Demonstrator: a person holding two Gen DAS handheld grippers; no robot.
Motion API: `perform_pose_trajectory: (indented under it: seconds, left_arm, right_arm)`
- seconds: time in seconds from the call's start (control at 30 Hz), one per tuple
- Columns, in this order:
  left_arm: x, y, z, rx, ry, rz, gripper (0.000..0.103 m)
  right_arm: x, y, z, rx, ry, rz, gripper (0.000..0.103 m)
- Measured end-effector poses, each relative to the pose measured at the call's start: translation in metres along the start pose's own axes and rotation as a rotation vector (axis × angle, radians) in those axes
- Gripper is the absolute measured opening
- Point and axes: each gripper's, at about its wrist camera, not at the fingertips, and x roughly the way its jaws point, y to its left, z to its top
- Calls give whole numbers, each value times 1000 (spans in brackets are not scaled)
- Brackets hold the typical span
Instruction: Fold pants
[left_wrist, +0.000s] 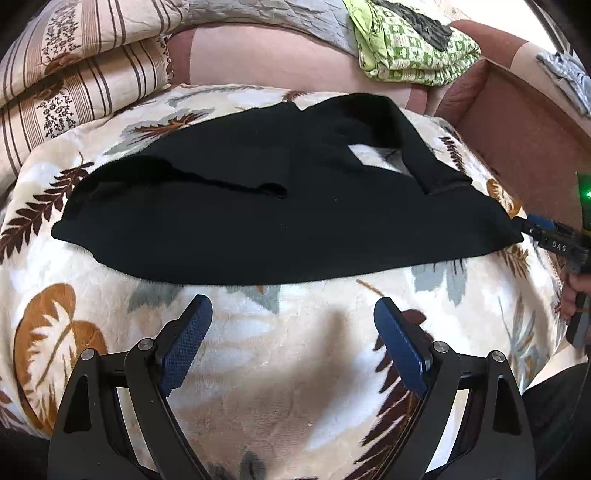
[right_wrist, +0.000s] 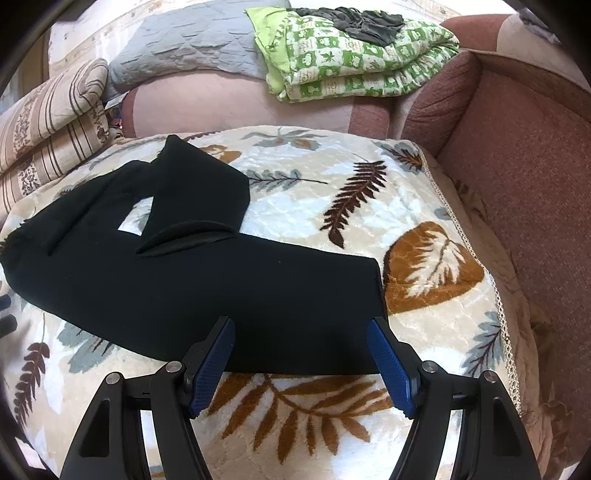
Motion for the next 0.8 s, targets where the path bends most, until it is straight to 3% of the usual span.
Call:
perform_pose_trajectory:
  seconds: [0.8]
  left_arm:
    - [5, -5, -3, 19, 8, 33, 90]
  right_arm:
    - [-5, -17, -7, 33, -17, -26, 72]
